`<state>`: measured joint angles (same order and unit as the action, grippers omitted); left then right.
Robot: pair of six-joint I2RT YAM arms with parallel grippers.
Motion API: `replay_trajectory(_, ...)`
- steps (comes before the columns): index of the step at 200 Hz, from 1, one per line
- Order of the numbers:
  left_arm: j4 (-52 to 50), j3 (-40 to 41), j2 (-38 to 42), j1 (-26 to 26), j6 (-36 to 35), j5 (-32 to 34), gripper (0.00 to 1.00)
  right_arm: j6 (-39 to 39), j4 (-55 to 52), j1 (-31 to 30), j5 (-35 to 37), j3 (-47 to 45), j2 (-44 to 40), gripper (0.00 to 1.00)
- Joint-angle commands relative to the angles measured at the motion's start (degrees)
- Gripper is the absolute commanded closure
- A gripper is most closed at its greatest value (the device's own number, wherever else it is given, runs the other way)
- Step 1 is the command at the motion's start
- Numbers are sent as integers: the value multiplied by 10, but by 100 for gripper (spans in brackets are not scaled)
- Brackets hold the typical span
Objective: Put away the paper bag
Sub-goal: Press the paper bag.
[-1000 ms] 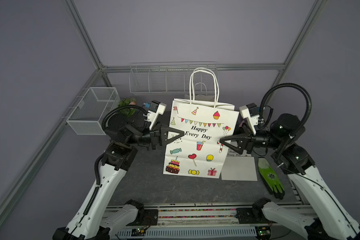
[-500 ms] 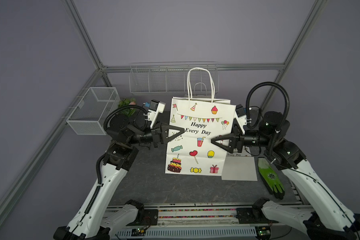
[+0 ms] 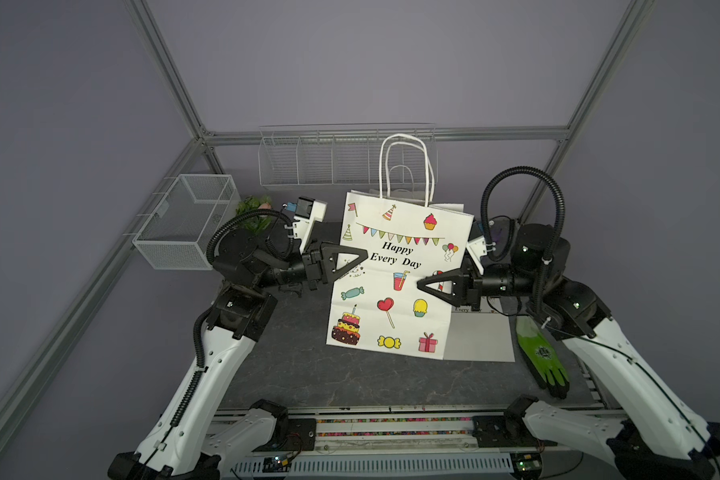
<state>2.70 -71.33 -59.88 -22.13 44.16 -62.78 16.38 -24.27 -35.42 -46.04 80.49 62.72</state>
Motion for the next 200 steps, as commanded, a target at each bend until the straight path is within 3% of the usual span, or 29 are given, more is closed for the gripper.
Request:
replay_trajectory(1, -12, 1, 9, 8, -7, 21, 80, -23, -45, -4, 43, 18, 1, 73)
replay_trajectory(31, -43, 5, 25, 13, -28, 21, 66, -19, -50, -1, 73, 15, -2, 86)
replay_trajectory(55, -93, 5, 39, 23, -59, 23, 31, -17, -52, 9, 67, 19, -7, 90)
replay_trajectory(76, -132, 8, 61, 44, -77, 60, 16, -11, -48, 35, 30, 19, -15, 93)
replay_trajectory(107, -158, 6, 93, 62, -88, 181, 14, 0, -16, 108, -129, 23, 12, 93)
replay_trajectory(128, -154, 9, 106, 62, -94, 218, 13, 21, 24, 143, -263, 37, 51, 93)
replay_trajectory(181, -91, 90, 153, 63, -87, 177, 6, -11, 46, 159, -445, 116, 136, 93)
replay_trajectory(200, 1, 134, 155, 63, -54, 160, 3, -2, 65, 167, -464, 137, 167, 93)
